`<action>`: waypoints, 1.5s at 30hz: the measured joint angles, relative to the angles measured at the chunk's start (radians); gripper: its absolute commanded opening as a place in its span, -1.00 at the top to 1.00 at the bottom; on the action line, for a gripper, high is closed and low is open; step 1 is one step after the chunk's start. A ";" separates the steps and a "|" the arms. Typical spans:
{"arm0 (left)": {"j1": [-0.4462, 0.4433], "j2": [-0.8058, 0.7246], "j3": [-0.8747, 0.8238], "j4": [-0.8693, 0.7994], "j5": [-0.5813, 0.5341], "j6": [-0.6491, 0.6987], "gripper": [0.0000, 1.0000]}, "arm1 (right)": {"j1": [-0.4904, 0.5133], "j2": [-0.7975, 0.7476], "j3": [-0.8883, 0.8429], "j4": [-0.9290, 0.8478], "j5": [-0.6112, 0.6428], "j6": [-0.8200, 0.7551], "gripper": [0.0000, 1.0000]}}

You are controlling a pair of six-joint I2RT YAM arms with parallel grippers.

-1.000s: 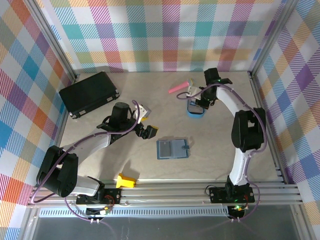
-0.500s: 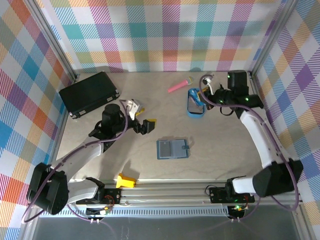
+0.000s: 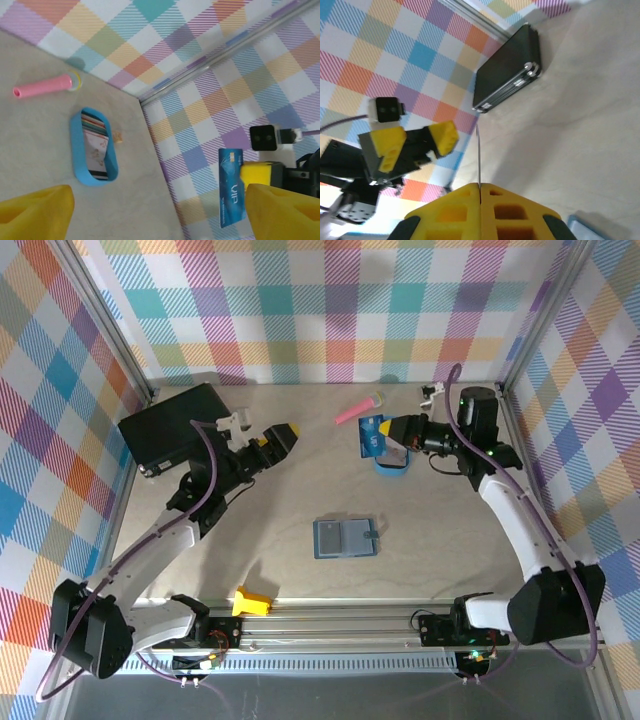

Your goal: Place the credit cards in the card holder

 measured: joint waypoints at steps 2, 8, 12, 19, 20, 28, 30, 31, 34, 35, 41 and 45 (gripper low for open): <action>-0.003 0.035 0.000 0.017 0.003 -0.066 -0.73 | 0.000 0.024 -0.021 0.059 -0.026 0.092 1.00; -0.024 0.149 0.014 0.090 0.019 -0.202 -0.68 | 0.000 0.055 -0.051 0.202 -0.053 0.281 1.00; -0.045 0.225 0.071 0.139 0.029 -0.238 -0.66 | 0.000 0.078 -0.076 0.285 -0.058 0.362 1.00; -0.060 0.285 0.103 0.224 0.034 -0.278 -0.63 | 0.000 0.117 -0.083 0.372 -0.058 0.450 1.00; -0.060 0.292 0.103 0.237 0.037 -0.283 -0.63 | 0.000 0.121 -0.083 0.382 -0.058 0.462 1.00; -0.089 0.314 0.103 0.331 0.059 -0.328 -0.25 | 0.020 0.154 -0.083 0.456 -0.058 0.521 1.00; -0.106 0.320 0.104 0.356 0.068 -0.343 -0.06 | 0.031 0.160 -0.082 0.469 -0.058 0.525 1.00; -0.114 0.325 0.105 0.370 0.072 -0.349 0.01 | 0.039 0.162 -0.082 0.474 -0.059 0.529 1.00; -0.136 0.345 0.116 0.397 0.082 -0.368 0.12 | 0.056 0.167 -0.082 0.486 -0.059 0.541 1.00; -0.141 0.350 0.117 0.403 0.082 -0.372 0.13 | 0.060 0.169 -0.082 0.487 -0.060 0.543 1.00; -0.166 0.370 0.124 0.425 0.093 -0.386 0.50 | 0.074 0.179 -0.077 0.497 -0.070 0.547 1.00; -0.173 0.374 0.124 0.450 0.101 -0.399 1.00 | 0.075 0.180 -0.077 0.513 -0.073 0.554 0.61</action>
